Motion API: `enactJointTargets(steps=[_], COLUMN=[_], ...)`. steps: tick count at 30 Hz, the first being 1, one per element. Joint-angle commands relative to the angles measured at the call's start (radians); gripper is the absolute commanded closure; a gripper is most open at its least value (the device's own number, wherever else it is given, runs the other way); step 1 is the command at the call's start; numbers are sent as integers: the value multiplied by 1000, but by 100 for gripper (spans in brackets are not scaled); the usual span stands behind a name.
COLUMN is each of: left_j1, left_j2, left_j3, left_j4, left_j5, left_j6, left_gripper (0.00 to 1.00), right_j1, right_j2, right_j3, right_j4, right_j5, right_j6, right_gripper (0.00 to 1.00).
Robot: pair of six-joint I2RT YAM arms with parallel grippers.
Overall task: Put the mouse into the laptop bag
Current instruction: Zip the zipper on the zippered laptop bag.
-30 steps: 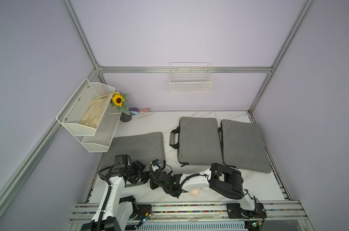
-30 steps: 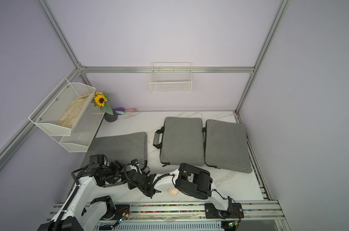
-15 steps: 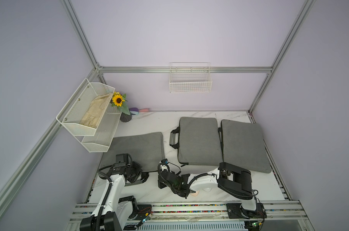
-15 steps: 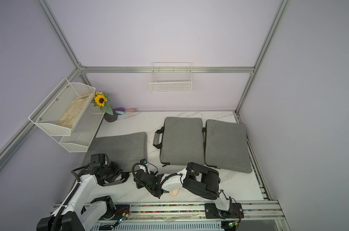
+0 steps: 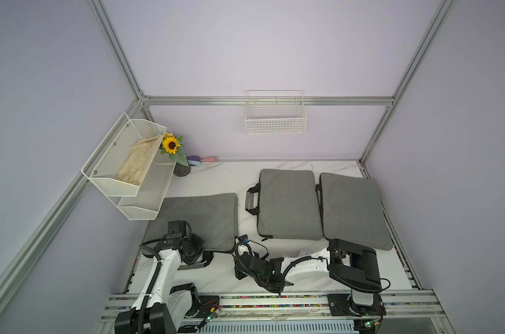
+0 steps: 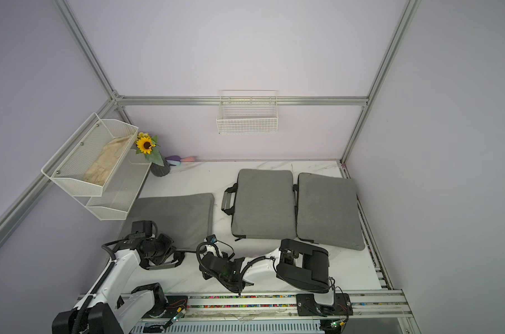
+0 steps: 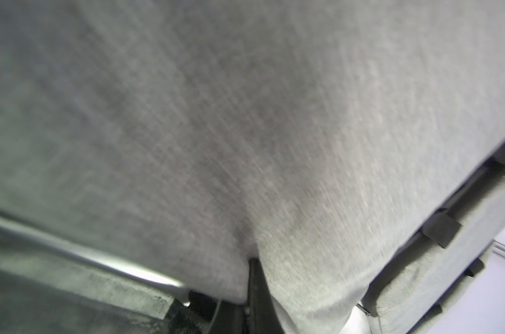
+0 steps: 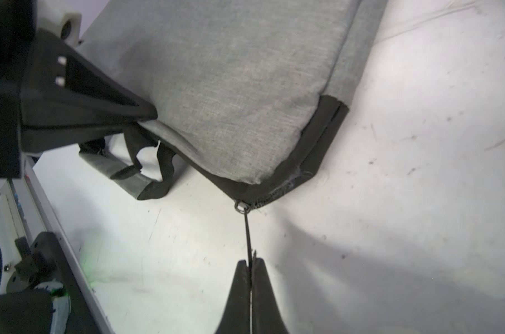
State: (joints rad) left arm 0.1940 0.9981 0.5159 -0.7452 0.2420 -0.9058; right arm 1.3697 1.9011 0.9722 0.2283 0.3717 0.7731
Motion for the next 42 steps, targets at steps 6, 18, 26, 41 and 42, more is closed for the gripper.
enactJointTargets(steps=[6, 18, 26, 41, 42], left_j1=[-13, -100, -117, -117, -118], left_j2=[90, 230, 339, -88, -130], left_j3=[186, 261, 332, 63, 34], left_j4=[73, 138, 165, 18, 18], left_j5=[-93, -114, -122, -81, -51], left_j6=[41, 42, 78, -6, -10], left_gripper=[97, 92, 80, 34, 32], right_j1=[110, 134, 139, 119, 118], right_j2=[111, 237, 292, 261, 257], right_j3=[77, 267, 361, 306, 303], right_j4=[45, 130, 123, 100, 102], right_j5=[-33, -104, -113, -45, -45], right_j6=[-10, -60, -92, -80, -82], right_gripper=[100, 100, 100, 100, 100])
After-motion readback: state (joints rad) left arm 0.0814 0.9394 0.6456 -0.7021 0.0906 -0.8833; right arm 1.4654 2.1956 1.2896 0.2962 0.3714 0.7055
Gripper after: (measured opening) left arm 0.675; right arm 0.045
